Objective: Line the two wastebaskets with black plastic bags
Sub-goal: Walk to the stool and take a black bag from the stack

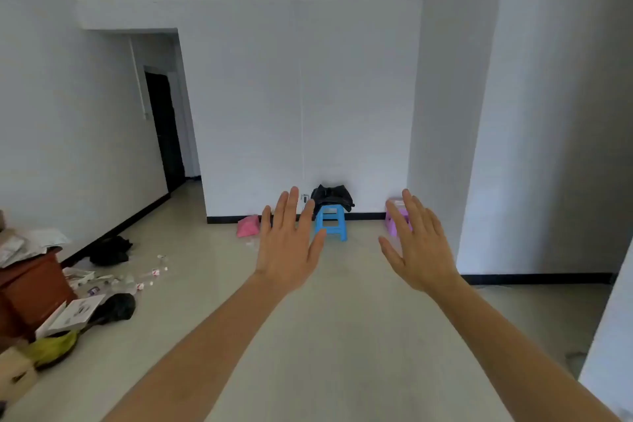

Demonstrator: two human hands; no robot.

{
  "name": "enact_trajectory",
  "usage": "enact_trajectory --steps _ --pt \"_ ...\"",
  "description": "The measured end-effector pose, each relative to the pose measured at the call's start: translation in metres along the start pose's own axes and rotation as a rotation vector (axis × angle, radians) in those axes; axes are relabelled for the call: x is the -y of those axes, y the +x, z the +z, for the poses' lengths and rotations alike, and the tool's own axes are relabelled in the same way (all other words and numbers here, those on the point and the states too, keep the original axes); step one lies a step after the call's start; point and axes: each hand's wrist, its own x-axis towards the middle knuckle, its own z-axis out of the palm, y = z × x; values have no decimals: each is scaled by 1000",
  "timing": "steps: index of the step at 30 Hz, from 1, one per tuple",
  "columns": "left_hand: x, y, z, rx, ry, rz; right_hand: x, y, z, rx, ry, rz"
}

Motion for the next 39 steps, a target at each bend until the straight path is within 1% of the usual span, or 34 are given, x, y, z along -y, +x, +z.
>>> enact_trajectory --steps 1,3,5,8,14,18,22,26,29,34,36,39 --pt "0 9 6 7 16 27 -8 6 8 20 13 15" --pt "2 30 22 -27 12 52 -33 18 22 3 -5 46" --pt "4 53 45 -60 -8 36 -60 31 40 -10 -36 54" --pt "-4 93 101 -83 -18 14 -108 50 79 -37 -28 50" --pt "-36 193 221 55 -34 -55 -214 113 163 6 32 48" --pt "-31 267 282 94 -2 -71 -278 191 216 11 90 59" --pt "4 318 338 63 18 -66 -306 268 288 21 141 35" --pt "55 368 411 24 4 -101 -312 337 390 65 170 16" --pt "97 413 469 29 25 -80 -310 398 468 106 139 -35" --pt "177 524 554 80 86 -19 -320 511 568 155 85 -60" --pt "199 581 587 86 89 -7 -340 552 598 151 69 -62" --pt "212 654 646 84 55 27 -384 597 642 130 65 -57"
